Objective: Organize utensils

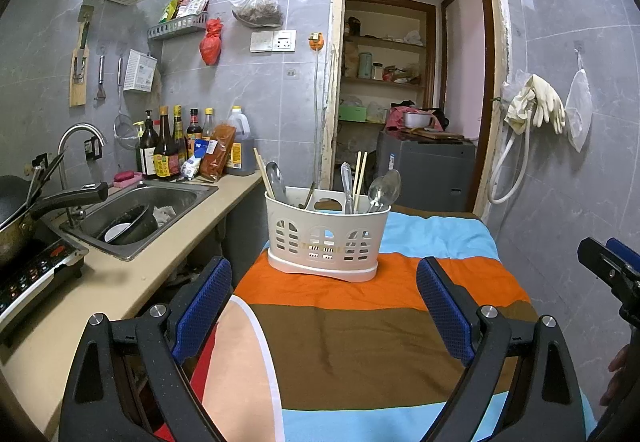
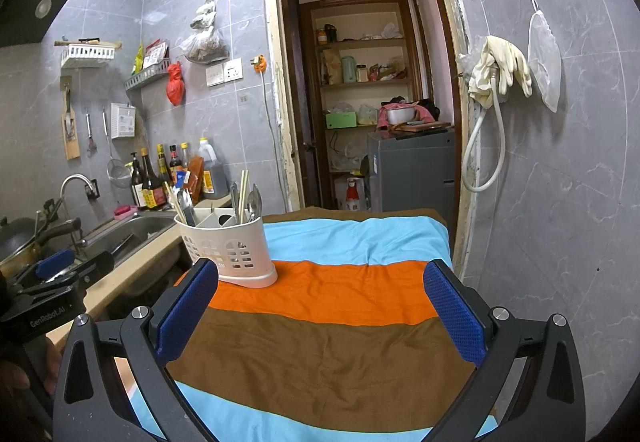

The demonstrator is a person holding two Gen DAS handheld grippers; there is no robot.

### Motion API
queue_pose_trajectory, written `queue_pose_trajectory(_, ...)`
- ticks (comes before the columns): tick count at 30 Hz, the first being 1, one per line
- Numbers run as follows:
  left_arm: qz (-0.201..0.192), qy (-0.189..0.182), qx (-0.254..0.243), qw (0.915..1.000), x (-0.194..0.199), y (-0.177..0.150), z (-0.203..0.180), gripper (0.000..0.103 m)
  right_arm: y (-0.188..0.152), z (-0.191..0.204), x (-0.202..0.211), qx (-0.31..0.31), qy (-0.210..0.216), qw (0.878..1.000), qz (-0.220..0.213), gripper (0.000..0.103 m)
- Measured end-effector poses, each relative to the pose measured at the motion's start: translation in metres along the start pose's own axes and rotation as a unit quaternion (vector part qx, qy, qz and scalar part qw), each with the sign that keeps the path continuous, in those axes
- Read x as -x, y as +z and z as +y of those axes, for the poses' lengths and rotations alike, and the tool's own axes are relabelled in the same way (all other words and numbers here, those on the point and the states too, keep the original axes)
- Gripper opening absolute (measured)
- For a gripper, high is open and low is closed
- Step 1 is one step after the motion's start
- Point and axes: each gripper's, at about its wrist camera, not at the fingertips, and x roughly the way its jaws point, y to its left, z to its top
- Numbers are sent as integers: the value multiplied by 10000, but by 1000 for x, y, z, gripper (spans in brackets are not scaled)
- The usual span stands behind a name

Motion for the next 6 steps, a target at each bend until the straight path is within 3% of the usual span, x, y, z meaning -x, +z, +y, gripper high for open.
queue_pose_trajectory(6,9,-6,-4,10000,-1,0,0,91,0,-1,0,-3,4,10000,9,103)
